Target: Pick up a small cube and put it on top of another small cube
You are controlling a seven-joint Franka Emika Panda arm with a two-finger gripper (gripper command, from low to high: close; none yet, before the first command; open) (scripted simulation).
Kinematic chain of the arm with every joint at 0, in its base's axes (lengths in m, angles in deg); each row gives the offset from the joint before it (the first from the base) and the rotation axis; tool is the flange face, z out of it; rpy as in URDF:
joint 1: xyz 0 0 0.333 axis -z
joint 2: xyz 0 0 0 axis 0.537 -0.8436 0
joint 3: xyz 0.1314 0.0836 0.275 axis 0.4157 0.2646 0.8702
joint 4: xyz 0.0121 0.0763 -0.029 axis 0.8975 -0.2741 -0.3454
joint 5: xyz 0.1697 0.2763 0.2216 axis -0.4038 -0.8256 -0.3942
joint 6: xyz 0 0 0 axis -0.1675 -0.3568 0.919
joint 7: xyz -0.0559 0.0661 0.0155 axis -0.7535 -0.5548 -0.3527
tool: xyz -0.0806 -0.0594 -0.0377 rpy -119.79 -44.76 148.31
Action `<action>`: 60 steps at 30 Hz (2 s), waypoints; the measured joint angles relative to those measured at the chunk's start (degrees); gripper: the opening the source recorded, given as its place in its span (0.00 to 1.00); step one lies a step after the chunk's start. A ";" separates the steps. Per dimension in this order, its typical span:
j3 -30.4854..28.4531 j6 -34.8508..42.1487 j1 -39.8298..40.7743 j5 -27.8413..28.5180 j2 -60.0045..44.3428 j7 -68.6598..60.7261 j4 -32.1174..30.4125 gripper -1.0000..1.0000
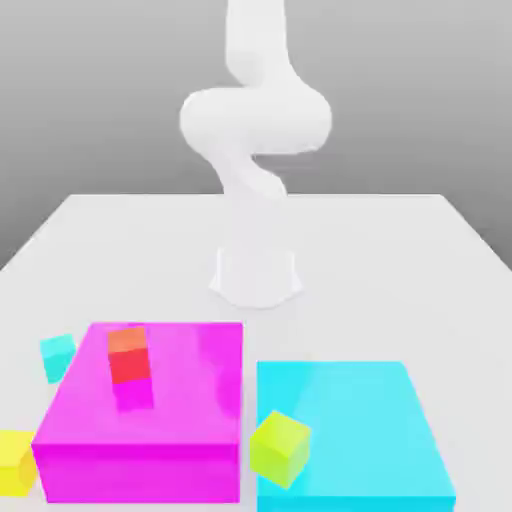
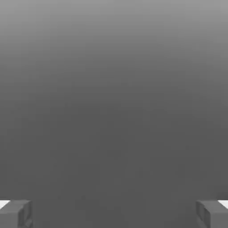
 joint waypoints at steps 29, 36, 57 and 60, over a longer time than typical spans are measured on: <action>-2.72 -16.97 27.64 -0.76 -59.28 52.40 1.38 0.50; -2.23 -24.21 28.87 -2.50 -69.34 52.94 3.08 0.00; -10.33 -18.39 37.15 -0.51 -39.29 65.29 -21.35 0.00; -10.80 -20.68 38.51 -0.05 -37.35 67.56 -25.33 0.00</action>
